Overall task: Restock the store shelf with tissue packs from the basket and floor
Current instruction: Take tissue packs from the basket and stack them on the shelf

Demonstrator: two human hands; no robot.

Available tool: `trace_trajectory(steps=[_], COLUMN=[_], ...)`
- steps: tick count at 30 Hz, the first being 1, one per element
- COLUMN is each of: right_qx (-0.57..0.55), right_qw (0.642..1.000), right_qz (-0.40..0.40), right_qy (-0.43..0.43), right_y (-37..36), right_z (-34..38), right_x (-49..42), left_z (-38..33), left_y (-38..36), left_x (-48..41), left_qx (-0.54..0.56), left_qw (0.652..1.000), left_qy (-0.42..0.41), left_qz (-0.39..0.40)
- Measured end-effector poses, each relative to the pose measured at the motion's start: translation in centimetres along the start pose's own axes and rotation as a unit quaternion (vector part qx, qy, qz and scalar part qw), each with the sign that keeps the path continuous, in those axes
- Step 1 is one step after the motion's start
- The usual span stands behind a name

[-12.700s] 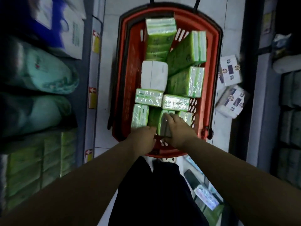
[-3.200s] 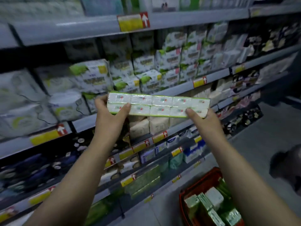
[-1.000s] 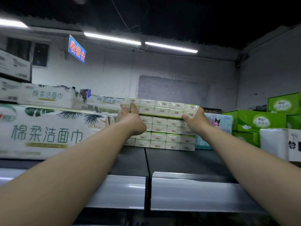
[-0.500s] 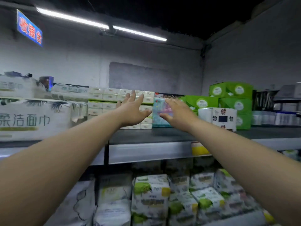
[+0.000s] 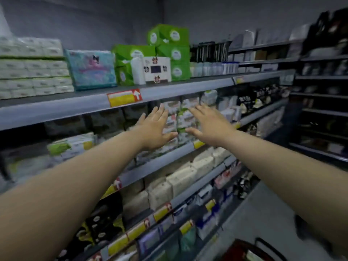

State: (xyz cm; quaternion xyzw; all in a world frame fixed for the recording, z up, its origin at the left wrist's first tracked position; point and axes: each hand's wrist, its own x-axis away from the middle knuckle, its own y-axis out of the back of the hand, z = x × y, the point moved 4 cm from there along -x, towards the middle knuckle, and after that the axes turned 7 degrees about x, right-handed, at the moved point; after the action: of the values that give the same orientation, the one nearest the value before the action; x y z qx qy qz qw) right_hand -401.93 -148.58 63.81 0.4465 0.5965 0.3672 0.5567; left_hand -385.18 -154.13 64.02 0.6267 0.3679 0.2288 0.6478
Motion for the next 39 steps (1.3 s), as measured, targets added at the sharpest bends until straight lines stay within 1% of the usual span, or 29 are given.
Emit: trace_trajectory(steps=[4, 8, 14, 19, 26, 28, 30, 34, 39], right_qx=[0.008, -0.024, -0.068, -0.089, -0.139, -0.153, -0.165, -0.183, -0.194], right_qw=[0.996, 0.987, 0.959, 0.927, 0.864, 0.841, 0.819, 0.783, 0.743], right_qz=[0.067, 0.128, 0.204, 0.27, 0.363, 0.394, 0.42, 0.447, 0.466], right_qy=[-0.052, -0.093, -0.185, -0.245, -0.319, -0.337, -0.355, -0.392, -0.439], right_y=[-5.8, -12.8, -24.7, -35.3, -52.0, -56.4, -60.4, -67.6, -75.1], right_z=[-4.2, -7.4, -11.0, -12.3, -10.2, -9.3, -8.4, -6.6, -5.5], right_x=[5.4, 10.6, 17.3, 21.9, 30.2, 32.6, 34.8, 38.5, 42.0], left_z=[-5.0, -9.1, -14.6, -16.8, -17.0, -17.0, -17.0, -16.7, -16.0], left_y=[-6.9, -15.4, -29.0, -40.7, -57.9, -62.8, -67.4, -75.9, -83.4], left_x=[-1.8, -3.2, -4.7, -5.3, -4.3, -3.5, -2.2, 0.6, 3.6], left_qx=[0.007, 0.015, 0.025, 0.013, 0.006, 0.012, 0.014, 0.004, 0.018], left_qw=[0.997, 0.985, 0.953, 0.916, 0.863, 0.849, 0.837, 0.809, 0.785], left_qy=[-0.05, -0.11, -0.18, -0.248, -0.308, -0.315, -0.334, -0.387, -0.402], left_qz=[0.052, 0.133, 0.242, 0.315, 0.4, 0.424, 0.433, 0.443, 0.472])
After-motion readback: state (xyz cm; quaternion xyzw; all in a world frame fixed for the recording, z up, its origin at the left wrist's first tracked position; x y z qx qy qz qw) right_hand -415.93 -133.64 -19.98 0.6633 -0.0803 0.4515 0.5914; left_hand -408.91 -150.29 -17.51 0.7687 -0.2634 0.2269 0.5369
